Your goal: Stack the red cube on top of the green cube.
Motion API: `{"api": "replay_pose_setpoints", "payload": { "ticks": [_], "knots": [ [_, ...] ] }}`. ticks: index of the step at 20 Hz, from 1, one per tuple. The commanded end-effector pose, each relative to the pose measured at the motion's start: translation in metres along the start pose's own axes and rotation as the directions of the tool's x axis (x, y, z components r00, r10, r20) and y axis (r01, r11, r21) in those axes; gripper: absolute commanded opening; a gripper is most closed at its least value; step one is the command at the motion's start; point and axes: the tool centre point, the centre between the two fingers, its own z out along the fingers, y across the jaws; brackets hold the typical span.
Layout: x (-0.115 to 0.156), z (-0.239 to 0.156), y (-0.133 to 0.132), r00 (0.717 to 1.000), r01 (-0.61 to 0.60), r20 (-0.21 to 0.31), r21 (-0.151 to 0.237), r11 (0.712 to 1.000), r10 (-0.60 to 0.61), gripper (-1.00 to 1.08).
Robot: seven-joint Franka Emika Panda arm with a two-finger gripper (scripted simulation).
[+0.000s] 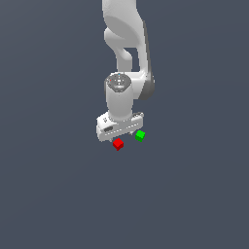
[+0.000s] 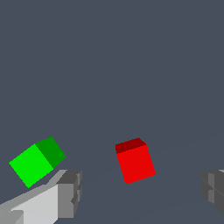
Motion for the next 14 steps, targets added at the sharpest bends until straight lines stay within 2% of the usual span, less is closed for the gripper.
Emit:
{"api": "replay_pose_setpoints", "payload": {
  "ticks": [1,8,14],
  "knots": [
    [-0.005,0.010,0.001,0.998,0.065,0.001,0.002,0.998,-0.065,1.00],
    [-0.014,0.030,0.006,0.979,0.205,0.002,0.006,0.979,-0.205,1.00],
    [-0.018,0.041,0.009,0.962,0.272,0.003,0.008,0.962,-0.272,1.00]
  ]
}}
